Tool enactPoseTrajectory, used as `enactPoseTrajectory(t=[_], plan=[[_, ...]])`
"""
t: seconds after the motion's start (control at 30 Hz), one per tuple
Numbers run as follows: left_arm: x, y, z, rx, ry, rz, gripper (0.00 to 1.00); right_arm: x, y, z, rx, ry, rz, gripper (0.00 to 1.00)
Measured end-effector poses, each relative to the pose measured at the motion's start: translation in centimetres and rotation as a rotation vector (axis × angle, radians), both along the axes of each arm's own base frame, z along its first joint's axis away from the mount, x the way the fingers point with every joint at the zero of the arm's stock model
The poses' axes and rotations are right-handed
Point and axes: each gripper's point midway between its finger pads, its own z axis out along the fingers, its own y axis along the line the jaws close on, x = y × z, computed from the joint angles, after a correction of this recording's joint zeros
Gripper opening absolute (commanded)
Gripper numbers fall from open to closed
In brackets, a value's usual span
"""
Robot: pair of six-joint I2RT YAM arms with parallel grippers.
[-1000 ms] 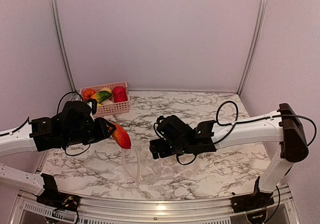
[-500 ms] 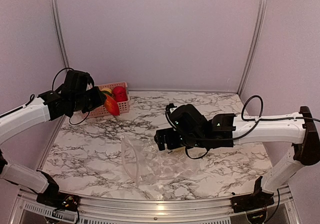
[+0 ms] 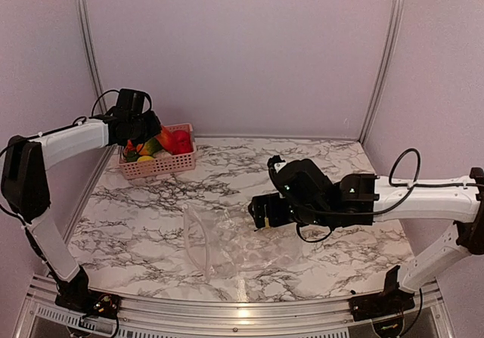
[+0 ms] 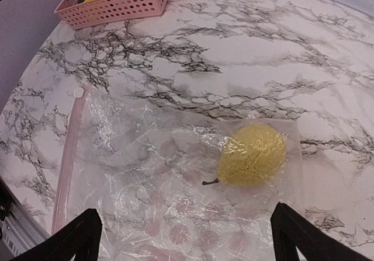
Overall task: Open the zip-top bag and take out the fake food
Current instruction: Place the fake fruit in the bin.
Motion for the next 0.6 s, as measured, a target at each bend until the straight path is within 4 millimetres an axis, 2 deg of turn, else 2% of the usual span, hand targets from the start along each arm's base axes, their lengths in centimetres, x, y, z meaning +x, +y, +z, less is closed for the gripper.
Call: enactPoseTrajectory(t=[0.23,0.33,0.47,0.6], plan=[[5.6,-0.5,-1.4,0.075,0.005,-0.007,0.25,-0.1,-0.8,0.6,0.011,-0.005,-0.02,0.99],[7.4,-0.7,-1.9,0.114,0.006,-0.006,0.25,-0.1,-1.1,0.6,0.006,-0.005,-0.029,0.99],[8.8,-0.5,-2.9,0.179,0.033,0.004,0.25,-0.2,-1.6,0.4,-0.007,0.001,-0.041,0.99],[9.1,-0.1,-4.2,0.231,0.07,0.006,0.26,-0.3,-1.9,0.4,-0.008,0.005,-0.051,0.99]])
